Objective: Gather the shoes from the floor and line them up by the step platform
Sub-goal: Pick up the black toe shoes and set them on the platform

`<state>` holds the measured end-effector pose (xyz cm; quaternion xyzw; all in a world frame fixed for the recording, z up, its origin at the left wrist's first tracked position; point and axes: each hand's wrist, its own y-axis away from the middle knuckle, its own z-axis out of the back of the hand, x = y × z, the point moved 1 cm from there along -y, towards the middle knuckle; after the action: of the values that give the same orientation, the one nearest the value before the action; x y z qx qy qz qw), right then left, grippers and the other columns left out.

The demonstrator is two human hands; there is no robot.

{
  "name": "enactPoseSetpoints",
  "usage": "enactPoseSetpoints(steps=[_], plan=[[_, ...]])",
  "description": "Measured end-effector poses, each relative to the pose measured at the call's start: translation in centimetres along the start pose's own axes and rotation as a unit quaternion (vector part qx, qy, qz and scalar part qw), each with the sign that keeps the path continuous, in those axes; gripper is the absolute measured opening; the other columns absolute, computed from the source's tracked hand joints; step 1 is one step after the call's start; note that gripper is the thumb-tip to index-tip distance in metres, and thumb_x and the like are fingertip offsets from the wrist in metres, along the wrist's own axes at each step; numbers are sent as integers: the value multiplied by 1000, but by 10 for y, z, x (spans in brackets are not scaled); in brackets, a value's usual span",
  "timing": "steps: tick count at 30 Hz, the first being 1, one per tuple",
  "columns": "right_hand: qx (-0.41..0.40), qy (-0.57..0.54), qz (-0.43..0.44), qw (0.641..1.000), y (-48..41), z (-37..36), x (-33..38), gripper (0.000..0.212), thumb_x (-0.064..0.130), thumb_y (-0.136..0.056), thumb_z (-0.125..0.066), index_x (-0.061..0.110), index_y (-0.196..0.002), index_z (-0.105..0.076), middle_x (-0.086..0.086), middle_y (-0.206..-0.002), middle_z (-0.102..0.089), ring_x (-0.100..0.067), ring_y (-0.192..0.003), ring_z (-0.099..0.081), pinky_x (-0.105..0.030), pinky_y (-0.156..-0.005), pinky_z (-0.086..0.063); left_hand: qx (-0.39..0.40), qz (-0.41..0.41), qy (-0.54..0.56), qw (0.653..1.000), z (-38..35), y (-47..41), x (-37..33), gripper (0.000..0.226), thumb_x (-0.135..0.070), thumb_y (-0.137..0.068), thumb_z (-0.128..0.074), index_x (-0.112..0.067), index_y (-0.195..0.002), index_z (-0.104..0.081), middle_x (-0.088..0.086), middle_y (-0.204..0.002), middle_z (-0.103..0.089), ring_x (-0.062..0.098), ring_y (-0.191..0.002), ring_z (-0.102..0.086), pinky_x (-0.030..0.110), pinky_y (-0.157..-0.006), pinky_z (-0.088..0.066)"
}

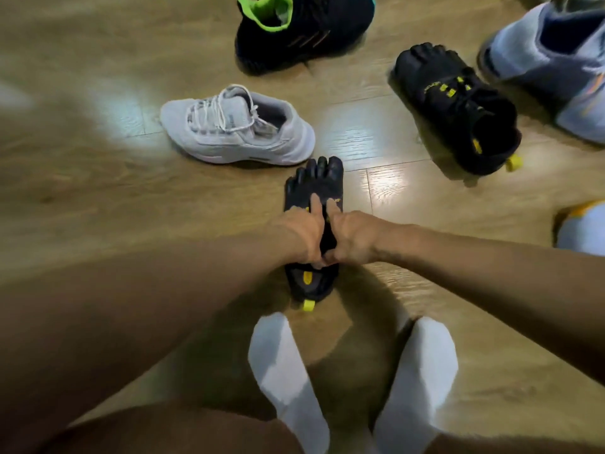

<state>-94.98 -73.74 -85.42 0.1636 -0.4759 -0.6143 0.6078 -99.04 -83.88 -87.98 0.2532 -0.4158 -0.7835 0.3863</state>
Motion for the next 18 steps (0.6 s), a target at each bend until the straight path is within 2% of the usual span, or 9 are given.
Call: enactPoseSetpoints(steps=[2, 4, 7, 11, 15, 18], plan=[[-7, 7, 3, 1000, -9, -15, -7, 117, 41, -80, -71, 3, -148, 16, -26, -139, -42, -35, -123, -47, -32, -97, -40, -39, -6, -34, 999, -11, -10, 3, 127, -47, -72, -75, -5, -148, 18, 28, -136, -37, 39, -117, -50, 42, -90, -45], [-35, 18, 15, 999, -11, -23, -10, 113, 39, -83, -66, 6, -147, 21, -30, -140, -37, -37, -122, -47, -32, -94, -40, -70, -26, -34, 997, -17, -13, 7, 114, -32, -78, -71, -5, -149, 14, 24, -133, -40, 39, -114, -52, 41, -89, -46], [-98, 24, 30, 994, -10, -17, -13, 100, 29, -86, -59, 8, -150, 15, -29, -132, -41, -38, -112, -51, -28, -79, -36, -111, -58, 49, 991, -5, -11, 12, 94, -16, -80, -60, -4, -150, 0, 24, -130, -47, 39, -115, -53, 41, -94, -47], [-209, 53, 20, 976, -6, 23, -30, 85, 22, -84, -52, 10, -151, -2, -23, -115, -49, -39, -100, -55, -32, -72, -35, -202, -104, 172, 958, 35, -6, 7, 76, -7, -76, -54, -4, -145, -23, 25, -117, -60, 39, -110, -57, 40, -87, -50], [-322, 136, -4, 937, 3, 62, -44, 80, 28, -85, -48, 9, -151, -7, -22, -113, -50, -41, -93, -58, -36, -66, -33, -269, -113, 183, 939, 78, -11, -1, 83, -5, -77, -51, -7, -150, -12, 24, -122, -56, 38, -112, -55, 44, -90, -48], [-327, 108, -25, 938, 3, 80, -55, 78, 31, -89, -48, 11, -151, -6, -22, -122, -47, -42, -101, -56, -38, -71, -39, -278, -86, 174, 941, 103, -24, -8, 81, -6, -80, -49, -11, -150, -8, 24, -126, -51, 41, -114, -52, 45, -93, -46]])
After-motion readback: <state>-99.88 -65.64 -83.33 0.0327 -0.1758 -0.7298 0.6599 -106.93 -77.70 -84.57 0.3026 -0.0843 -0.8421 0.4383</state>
